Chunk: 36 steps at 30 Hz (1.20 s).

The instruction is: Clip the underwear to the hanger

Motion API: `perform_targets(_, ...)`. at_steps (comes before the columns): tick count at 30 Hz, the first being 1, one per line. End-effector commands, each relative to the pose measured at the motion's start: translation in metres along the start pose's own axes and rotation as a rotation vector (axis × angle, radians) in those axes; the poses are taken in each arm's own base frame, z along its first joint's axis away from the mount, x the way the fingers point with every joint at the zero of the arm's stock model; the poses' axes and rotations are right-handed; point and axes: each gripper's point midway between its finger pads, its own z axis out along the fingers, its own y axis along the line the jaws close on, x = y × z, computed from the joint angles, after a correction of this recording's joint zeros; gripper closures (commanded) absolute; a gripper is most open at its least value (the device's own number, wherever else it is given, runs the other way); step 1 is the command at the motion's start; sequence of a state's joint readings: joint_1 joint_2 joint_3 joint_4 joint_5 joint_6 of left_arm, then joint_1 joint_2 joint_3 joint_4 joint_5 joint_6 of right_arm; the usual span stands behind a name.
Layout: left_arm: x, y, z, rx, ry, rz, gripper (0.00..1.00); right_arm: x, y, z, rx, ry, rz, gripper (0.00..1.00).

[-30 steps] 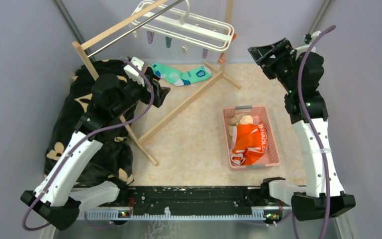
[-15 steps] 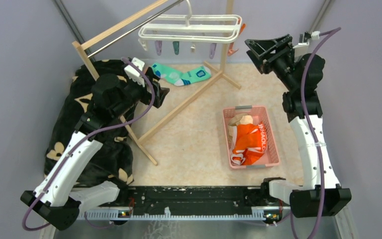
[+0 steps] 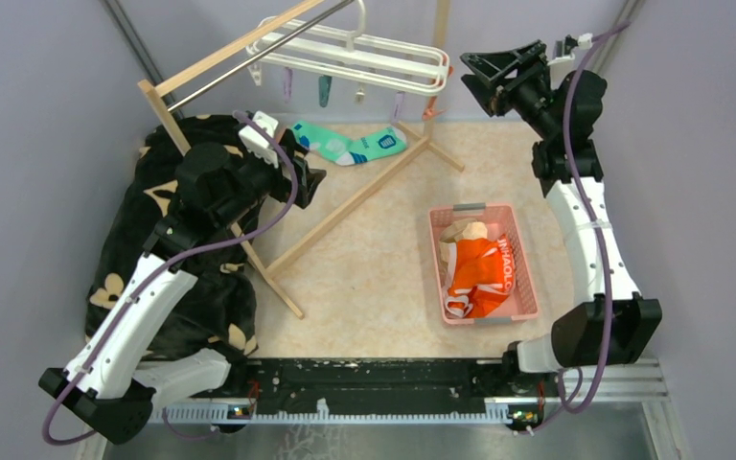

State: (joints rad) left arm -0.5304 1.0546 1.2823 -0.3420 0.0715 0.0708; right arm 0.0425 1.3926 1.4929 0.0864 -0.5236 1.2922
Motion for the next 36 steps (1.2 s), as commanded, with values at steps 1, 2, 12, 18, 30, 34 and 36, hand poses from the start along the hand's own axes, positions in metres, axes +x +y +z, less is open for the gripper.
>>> perform_targets(1, -0.019, 0.003, -0.008, -0.013, -0.042, 0.020, 0.00, -0.003, 0.046, -0.003, -0.136, 0.004, -0.038, 0.42)
perform_targets(2, -0.018, 0.003, -0.007, -0.012, -0.040, 0.019, 0.00, -0.002, 0.046, -0.002, -0.136, 0.007, -0.036, 0.42)
perform_targets(12, -0.016, 0.002, -0.006, -0.007, -0.031, 0.020, 0.00, 0.007, 0.039, 0.016, -0.122, 0.042, -0.017, 0.44)
perform_targets(18, -0.015, 0.003, -0.006, -0.011, -0.028, 0.024, 0.00, 0.006, 0.041, 0.026, -0.130, 0.050, -0.026, 0.45)
perform_targets(30, -0.014, 0.004, -0.008, -0.016, -0.027, 0.029, 0.00, 0.014, 0.038, 0.040, -0.139, 0.098, -0.025, 0.57)
perform_targets(34, -0.015, 0.004, -0.007, -0.016, -0.025, 0.028, 0.00, 0.020, 0.037, 0.042, -0.144, 0.114, -0.022, 0.60)
perform_targets(36, -0.015, 0.004, -0.008, -0.015, -0.027, 0.028, 0.00, 0.022, 0.036, 0.042, -0.146, 0.120, -0.022, 0.62)
